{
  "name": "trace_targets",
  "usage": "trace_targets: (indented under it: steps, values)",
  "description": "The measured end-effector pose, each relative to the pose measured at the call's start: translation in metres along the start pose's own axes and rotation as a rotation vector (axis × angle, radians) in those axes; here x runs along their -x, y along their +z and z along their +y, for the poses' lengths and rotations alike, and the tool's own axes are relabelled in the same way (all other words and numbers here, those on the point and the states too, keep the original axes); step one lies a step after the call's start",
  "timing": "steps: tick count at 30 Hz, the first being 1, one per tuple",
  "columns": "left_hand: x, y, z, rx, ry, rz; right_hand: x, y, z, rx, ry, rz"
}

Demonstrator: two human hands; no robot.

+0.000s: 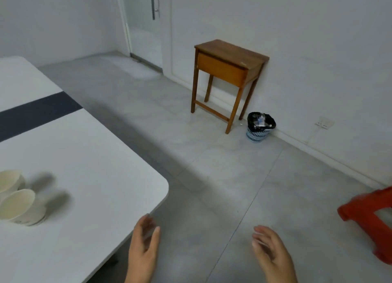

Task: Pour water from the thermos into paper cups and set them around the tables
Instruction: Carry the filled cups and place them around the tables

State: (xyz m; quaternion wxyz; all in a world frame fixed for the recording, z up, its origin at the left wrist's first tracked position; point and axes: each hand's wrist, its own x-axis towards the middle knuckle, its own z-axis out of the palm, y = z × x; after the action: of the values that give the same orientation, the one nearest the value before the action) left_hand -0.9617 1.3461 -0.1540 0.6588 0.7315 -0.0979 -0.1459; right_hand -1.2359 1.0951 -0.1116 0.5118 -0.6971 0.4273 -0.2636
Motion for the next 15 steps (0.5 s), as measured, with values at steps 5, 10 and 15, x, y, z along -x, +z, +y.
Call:
trace_targets:
  steps: [5,10,15]
  values:
    - [-0.045,0.032,-0.010,-0.061,-0.039,0.205,-0.099,0.024,0.017,0.159,-0.031,-0.179]
    - [-0.087,0.036,-0.007,-0.064,-0.121,0.532,-0.253,0.047,0.014,0.219,-0.025,-0.457]
    - [-0.103,0.082,0.014,0.002,-0.134,0.820,-0.397,0.134,-0.052,0.133,-0.200,-0.707]
